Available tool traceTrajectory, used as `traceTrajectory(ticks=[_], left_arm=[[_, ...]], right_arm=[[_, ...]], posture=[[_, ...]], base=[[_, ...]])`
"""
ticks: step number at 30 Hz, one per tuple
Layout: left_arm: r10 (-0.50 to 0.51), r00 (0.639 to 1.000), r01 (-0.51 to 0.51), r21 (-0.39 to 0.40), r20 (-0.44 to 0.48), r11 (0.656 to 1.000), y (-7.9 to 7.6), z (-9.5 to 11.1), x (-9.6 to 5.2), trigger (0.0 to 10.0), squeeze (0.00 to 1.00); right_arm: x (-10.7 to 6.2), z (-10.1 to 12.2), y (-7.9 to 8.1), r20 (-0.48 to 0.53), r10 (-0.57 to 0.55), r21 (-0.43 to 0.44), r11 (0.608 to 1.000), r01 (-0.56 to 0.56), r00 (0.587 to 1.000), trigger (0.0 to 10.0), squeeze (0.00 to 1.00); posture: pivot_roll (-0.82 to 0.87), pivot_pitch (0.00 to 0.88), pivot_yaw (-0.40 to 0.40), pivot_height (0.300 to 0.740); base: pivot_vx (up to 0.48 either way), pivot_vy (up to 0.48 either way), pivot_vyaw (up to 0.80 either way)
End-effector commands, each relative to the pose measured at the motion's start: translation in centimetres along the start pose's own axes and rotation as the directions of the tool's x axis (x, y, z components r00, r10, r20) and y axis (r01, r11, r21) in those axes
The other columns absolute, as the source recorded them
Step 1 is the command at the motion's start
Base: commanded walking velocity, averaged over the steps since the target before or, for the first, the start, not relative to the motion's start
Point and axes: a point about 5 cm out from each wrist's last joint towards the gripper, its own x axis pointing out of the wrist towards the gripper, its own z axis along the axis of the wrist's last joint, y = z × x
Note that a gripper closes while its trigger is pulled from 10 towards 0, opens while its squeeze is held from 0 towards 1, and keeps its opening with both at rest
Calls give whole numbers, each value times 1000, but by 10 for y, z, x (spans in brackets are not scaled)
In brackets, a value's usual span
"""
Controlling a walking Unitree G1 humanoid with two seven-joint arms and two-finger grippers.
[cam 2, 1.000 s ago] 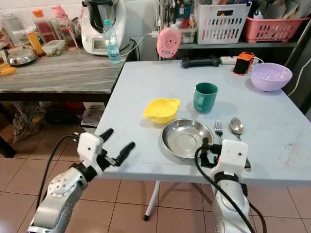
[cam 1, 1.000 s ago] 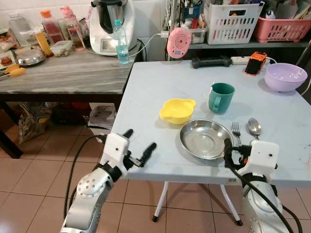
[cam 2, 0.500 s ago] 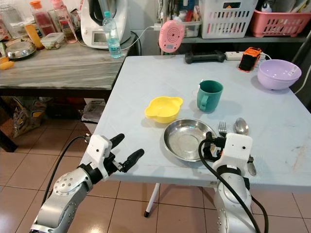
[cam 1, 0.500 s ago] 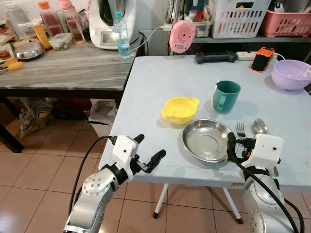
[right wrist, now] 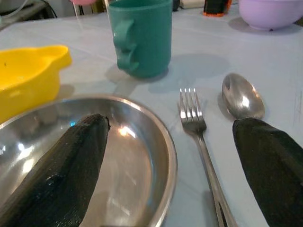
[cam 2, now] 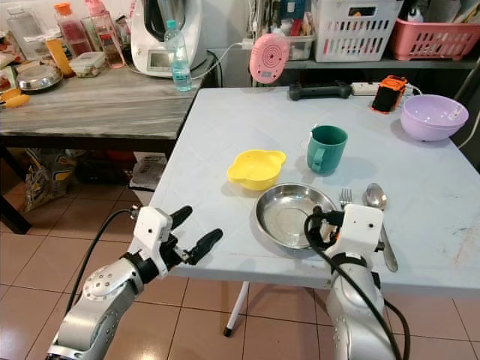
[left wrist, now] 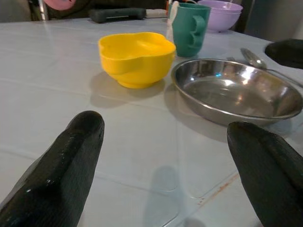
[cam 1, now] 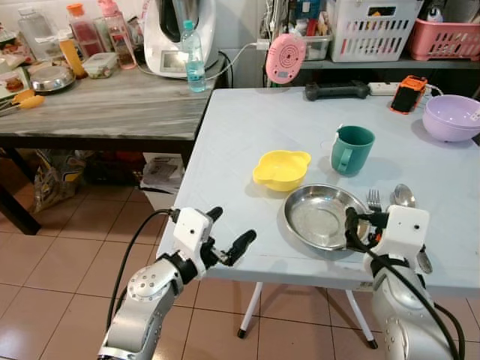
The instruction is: Setting the table
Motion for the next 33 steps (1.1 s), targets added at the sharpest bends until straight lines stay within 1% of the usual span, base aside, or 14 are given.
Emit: traceTrajectory(ticks=[1, 4, 6, 10, 11, 13, 17, 25, 26, 27, 28, 29, 30, 33], left_arm=[[-65, 997, 64, -23, -32, 998, -2, 0, 2, 10000, 0], [-108, 994, 107, -29, -35, 994, -5, 1, 4, 10000, 0], [-113, 993, 112, -30, -34, 993, -6, 1, 4, 10000, 0], [-140, 989, 139, -29, -46, 990, -6, 1, 3, 10000, 0], [-150, 987, 148, -40, -56, 988, -6, 1, 3, 10000, 0], [-154, 986, 152, -38, -58, 988, -5, 2, 2, 10000, 0], [-156, 986, 156, 3, -65, 988, -2, 7, 3, 10000, 0], [-179, 980, 183, 40, -86, 982, -1, 9, 3, 10000, 0], [-180, 980, 184, 40, -88, 982, -1, 9, 2, 10000, 0], [-180, 980, 184, 41, -88, 982, -1, 9, 2, 10000, 0], [-182, 979, 186, 39, -89, 982, -1, 9, 2, 10000, 0], [-183, 979, 187, 39, -90, 982, -1, 9, 2, 10000, 0], [-186, 978, 191, 41, -91, 981, -2, 9, 2, 10000, 0], [-191, 977, 196, 43, -93, 980, -2, 9, 2, 10000, 0]], right_arm=[[7, 1, 0, -21, -8, 16, 1000, 9, 1000, 10000, 0], [13, 2, 0, -48, -9, 28, 1000, 11, 999, 10000, 0], [15, 2, 0, -52, -11, 37, 999, 13, 999, 10000, 0], [20, 0, 0, -91, -20, 82, 996, 27, 996, 10000, 0], [21, 0, 0, -95, -18, 77, 997, 25, 995, 10000, 0], [22, -1, 1, -104, -16, 81, 996, 25, 994, 10000, 0], [25, -5, 4, -141, 7, 138, 990, 13, 990, 10000, 0], [29, -9, 11, -194, 41, 179, 984, -6, 980, 10000, 0], [28, -12, 14, -213, 54, 190, 982, -13, 976, 6588, 0], [28, -13, 14, -219, 56, 192, 981, -13, 974, 6588, 0], [28, -15, 15, -229, 57, 195, 981, -11, 972, 4471, 0], [28, -16, 15, -235, 58, 194, 981, -12, 970, 1373, 0], [28, -18, 16, -251, 56, 193, 981, -6, 966, 0, 0], [27, -22, 16, -280, 56, 196, 981, 0, 958, 0, 0]], posture=[[-124, 6, 62, 740], [-121, 6, 57, 740], [-121, 6, 57, 740], [-119, 5, 51, 740], [-119, 2, 51, 740], [-118, 4, 51, 740], [-114, 8, 48, 740], [-110, 11, 47, 740], [-109, 11, 49, 740], [-109, 11, 49, 740], [-108, 11, 49, 740], [-107, 11, 49, 740], [-107, 11, 49, 740], [-107, 12, 50, 740]], base=[[0, 0, 0], [0, 0, 0], [0, 0, 0], [0, 0, 0], [0, 0, 0], [0, 0, 0], [0, 0, 0], [0, 0, 0], [0, 0, 0], [0, 0, 0], [0, 0, 0], [0, 0, 0], [0, 0, 0], [0, 0, 0]])
